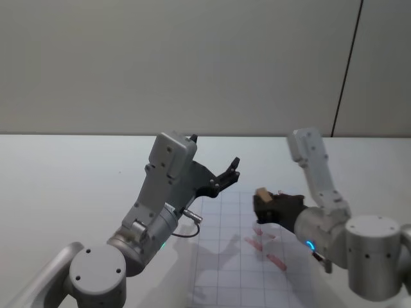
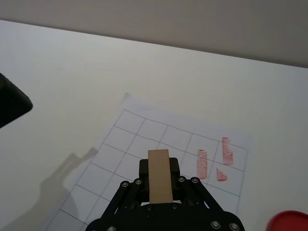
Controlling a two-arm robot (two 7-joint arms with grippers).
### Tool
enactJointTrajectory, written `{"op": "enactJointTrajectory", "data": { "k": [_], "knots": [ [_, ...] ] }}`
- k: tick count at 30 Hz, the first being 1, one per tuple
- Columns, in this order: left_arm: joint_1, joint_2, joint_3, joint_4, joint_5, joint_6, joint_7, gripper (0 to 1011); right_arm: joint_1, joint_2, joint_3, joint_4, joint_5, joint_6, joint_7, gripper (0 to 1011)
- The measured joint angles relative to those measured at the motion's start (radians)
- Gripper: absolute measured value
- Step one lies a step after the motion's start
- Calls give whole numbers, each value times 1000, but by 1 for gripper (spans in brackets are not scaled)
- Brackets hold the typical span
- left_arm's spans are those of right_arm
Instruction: Use the one hand to pick up the stamp and affix it onto the A4 paper.
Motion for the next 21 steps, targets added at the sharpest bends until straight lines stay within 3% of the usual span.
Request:
{"op": "enactJointTrajectory", "data": {
  "k": [10,21],
  "knots": [
    [0,0,0,0,0,0,0,1002,74,-45,-16,119,-14,-5,47,220],
    [0,0,0,0,0,0,0,1002,128,-72,-20,227,-36,-43,51,221]
  ]
}}
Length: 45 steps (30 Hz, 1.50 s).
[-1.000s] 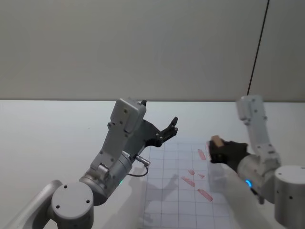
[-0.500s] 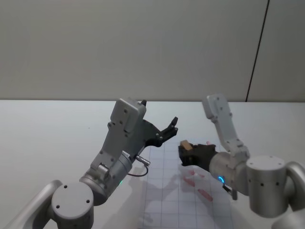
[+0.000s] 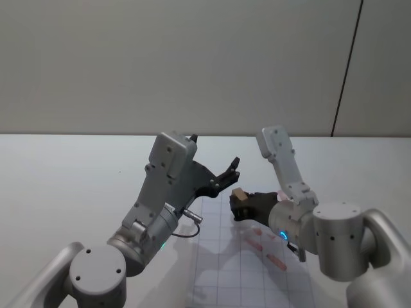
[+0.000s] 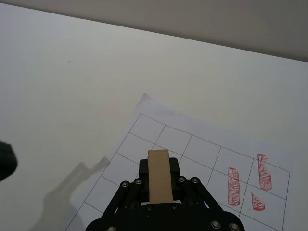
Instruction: Use the one hand to pick up the stamp and affix it onto the A4 paper.
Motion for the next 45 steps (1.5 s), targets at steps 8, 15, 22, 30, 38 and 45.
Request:
{"op": "enactJointTrajectory", "data": {
  "k": [8,15,22,30,38,45],
  "knots": [
    [0,0,0,0,0,0,0,1002,32,-14,-3,71,-15,-22,2,220],
    [0,0,0,0,0,0,0,1002,55,-24,-4,109,-27,-19,-2,220],
    [0,0,0,0,0,0,0,1002,70,-31,-2,123,-33,2,-22,220],
    [0,0,0,0,0,0,0,1002,85,-36,6,132,-33,37,-52,221],
    [0,0,0,0,0,0,0,1002,93,-37,12,141,-38,55,-66,220],
    [0,0,0,0,0,0,0,1002,97,-38,14,152,-48,66,-71,220]
  ]
}}
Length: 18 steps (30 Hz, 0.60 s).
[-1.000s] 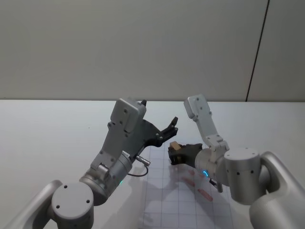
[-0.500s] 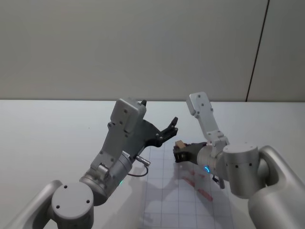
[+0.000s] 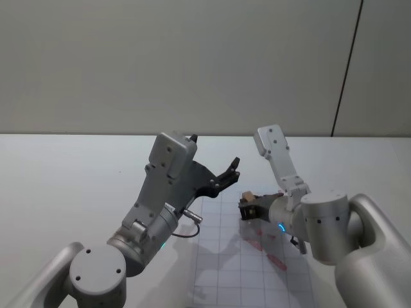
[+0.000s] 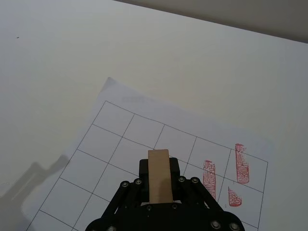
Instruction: Use the one hand to pick up the stamp and affix it onto the A4 paper.
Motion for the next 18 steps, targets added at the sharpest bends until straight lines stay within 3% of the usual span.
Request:
{"op": "enactJointTrajectory", "data": {
  "k": [18],
  "knots": [
    [0,0,0,0,0,0,0,1002,3,3,4,36,-24,2,9,220]
  ]
}}
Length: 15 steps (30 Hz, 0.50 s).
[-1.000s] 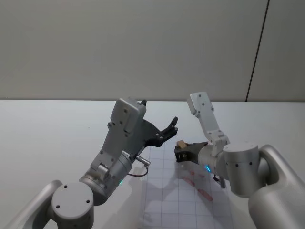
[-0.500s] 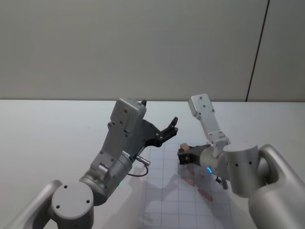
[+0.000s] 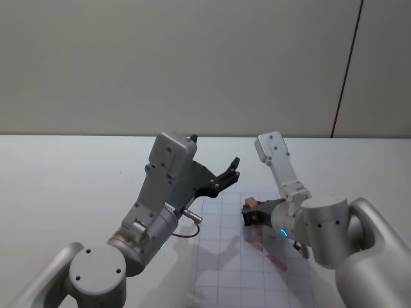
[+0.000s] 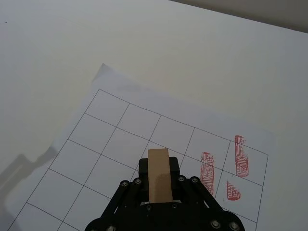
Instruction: Use the one hand to pick up the stamp and affix it onto the A4 paper.
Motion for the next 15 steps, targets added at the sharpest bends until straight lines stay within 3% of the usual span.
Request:
{"op": "enactJointTrajectory", "data": {
  "k": [15],
  "knots": [
    [0,0,0,0,0,0,0,1002,-19,10,-3,-10,-24,-10,9,220]
  ]
}}
